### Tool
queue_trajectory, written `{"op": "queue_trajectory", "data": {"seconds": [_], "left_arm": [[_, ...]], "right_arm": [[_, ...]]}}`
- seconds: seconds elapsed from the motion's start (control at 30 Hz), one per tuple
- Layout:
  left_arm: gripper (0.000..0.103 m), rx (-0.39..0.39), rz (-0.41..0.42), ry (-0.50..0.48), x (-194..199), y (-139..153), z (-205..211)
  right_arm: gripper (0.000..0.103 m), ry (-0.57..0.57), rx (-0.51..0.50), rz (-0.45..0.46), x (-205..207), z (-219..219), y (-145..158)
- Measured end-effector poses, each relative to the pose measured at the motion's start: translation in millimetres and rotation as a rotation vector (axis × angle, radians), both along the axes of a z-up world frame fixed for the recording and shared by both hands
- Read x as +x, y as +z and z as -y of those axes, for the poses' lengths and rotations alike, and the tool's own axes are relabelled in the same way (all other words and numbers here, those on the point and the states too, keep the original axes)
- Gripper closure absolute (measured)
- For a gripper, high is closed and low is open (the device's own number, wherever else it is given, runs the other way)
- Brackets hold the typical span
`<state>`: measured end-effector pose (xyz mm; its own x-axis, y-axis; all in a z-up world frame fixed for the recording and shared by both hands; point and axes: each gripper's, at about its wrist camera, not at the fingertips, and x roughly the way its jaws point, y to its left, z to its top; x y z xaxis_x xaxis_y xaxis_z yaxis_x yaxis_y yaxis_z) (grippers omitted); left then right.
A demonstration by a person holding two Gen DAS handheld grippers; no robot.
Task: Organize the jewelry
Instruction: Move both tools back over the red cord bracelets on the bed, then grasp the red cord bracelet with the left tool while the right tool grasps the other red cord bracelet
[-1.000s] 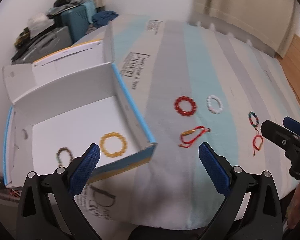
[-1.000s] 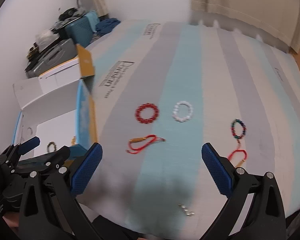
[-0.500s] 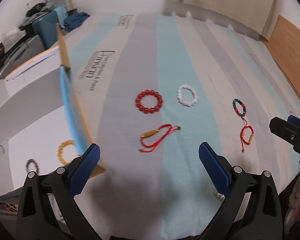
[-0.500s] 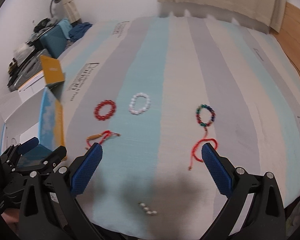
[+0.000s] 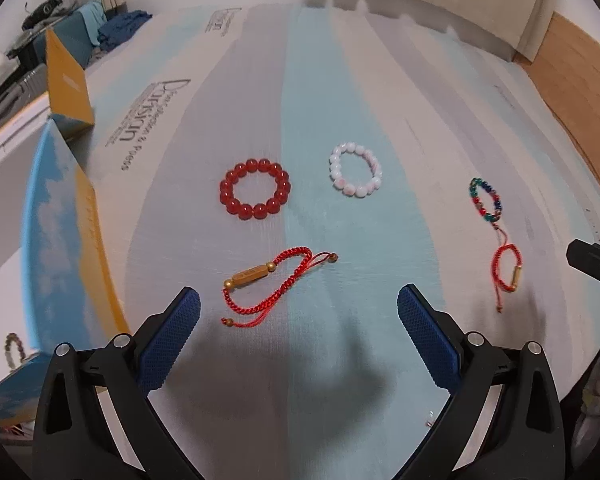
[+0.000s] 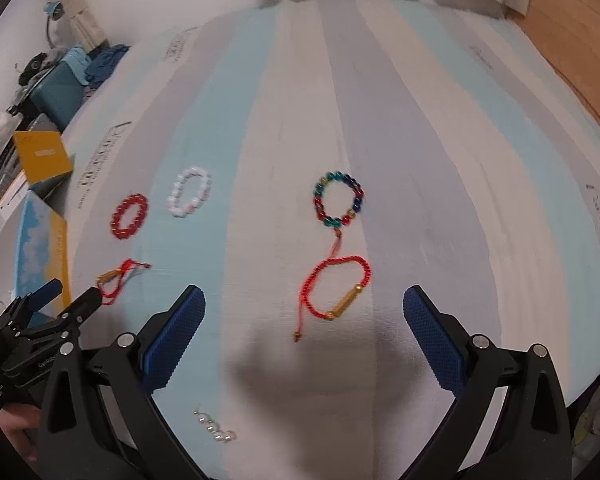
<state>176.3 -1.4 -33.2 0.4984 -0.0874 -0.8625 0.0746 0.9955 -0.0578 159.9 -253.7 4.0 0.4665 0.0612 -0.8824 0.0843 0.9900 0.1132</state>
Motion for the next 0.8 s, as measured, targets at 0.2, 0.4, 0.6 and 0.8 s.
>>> {"op": "queue_trajectory", "data": {"seconds": [0.2,0.4,0.6,0.8], "left_arm": [[0.006,-0.001,-0.014,0.015,10.7,-23.8,-5.3],[0.006,0.002,-0.032,0.040,24.0,-43.1,-16.9],[0.007,0.011,-0.037,0.035,34.2,-56.0,-19.3],[0.017,0.033,-0.031,0.023,38.4,-67.5,-19.2]], "right_arm": [[0.008,-0.017,-0.015,-0.050,13.8,9.2,-33.4],[0.008,-0.029,-0.029,-0.099,26.0,10.9,-65.8],[0.008,-0.027,-0.028,-0.126,36.3,9.1,-85.6],[0.015,-0.031,-0.018,-0.154,44.6,6.6,-103.1]]}}
